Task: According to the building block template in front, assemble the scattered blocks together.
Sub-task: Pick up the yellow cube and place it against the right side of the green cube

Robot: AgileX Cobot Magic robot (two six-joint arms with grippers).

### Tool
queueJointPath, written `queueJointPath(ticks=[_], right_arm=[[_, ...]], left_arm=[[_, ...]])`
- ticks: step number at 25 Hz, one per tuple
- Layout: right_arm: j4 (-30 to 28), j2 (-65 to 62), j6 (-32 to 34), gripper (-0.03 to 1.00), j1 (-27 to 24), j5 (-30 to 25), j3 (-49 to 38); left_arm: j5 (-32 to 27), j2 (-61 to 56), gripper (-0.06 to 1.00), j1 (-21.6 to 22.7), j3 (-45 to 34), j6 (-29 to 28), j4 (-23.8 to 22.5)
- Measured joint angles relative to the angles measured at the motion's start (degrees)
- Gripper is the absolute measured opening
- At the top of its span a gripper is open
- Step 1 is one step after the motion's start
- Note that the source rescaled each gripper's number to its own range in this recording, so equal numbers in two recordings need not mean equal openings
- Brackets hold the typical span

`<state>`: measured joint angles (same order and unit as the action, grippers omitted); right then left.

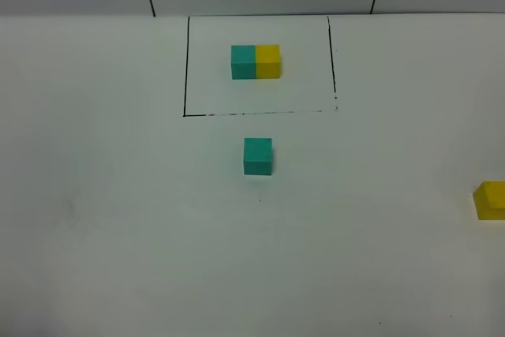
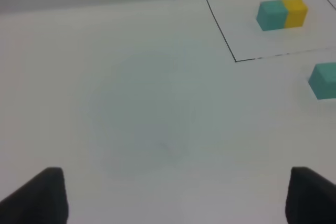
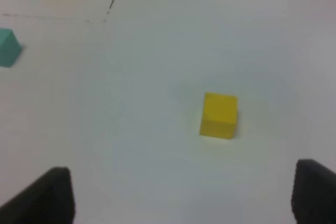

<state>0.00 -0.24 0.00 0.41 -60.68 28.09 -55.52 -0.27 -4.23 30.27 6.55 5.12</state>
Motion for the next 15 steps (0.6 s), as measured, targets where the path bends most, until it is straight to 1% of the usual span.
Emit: queueJointPath(ticks=[5,9,15], right_arm=[[0.00,0.00,0.00,0.88,0.00,0.00,0.00],[0.00,0.00,0.00,0.88,0.00,0.00,0.00],[0.00,0.00,0.00,0.88,0.00,0.00,0.00]], left_arm=[[-3.77,0.00,0.71,0.00,-1.48,0.10,1.69],[-4.03,0.00,0.69,0.00,-1.54,0.10,1.75],[-4.03,0.00,0.68,0.00,-1.54,0.10,1.75]])
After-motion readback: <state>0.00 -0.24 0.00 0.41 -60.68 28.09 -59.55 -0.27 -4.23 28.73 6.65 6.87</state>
